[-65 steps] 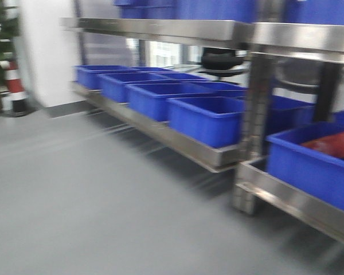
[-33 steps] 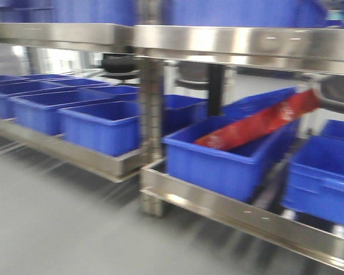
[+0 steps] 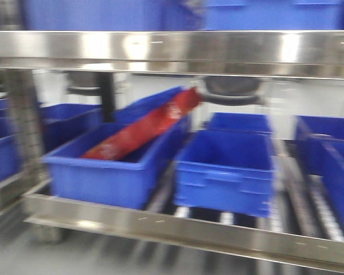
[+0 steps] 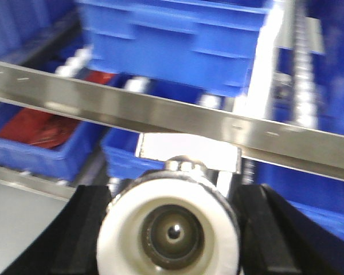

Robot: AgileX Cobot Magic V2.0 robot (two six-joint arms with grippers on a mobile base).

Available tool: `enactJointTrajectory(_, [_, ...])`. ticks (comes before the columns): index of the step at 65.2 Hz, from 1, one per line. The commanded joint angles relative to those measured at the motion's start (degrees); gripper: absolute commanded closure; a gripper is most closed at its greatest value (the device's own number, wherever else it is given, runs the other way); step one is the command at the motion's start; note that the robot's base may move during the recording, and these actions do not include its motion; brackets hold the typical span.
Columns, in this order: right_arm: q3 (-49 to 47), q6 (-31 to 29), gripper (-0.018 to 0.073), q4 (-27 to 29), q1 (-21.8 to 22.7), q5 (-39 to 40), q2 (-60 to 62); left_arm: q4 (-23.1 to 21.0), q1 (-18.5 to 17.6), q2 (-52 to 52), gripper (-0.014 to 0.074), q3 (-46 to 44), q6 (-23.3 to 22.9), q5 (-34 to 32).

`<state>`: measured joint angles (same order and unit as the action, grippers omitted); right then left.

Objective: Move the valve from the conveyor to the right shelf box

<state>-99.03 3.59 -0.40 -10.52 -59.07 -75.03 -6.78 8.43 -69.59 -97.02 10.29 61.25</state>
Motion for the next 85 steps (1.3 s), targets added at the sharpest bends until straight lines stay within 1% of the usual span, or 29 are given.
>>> enactJointTrajectory(1, [-0.9,-0.2,0.0722,-0.6,0.0,4.2,0.7,-0.7,-0.4,0.6,0.0708,-0.9,-0.4,-2.7])
enactJointTrajectory(85, [-0.9,-0.2,0.0722,-0.6,0.0,4.2,0.7,-0.7,-0.4,0.6,0.0708,-0.9,-0.4,-2.7])
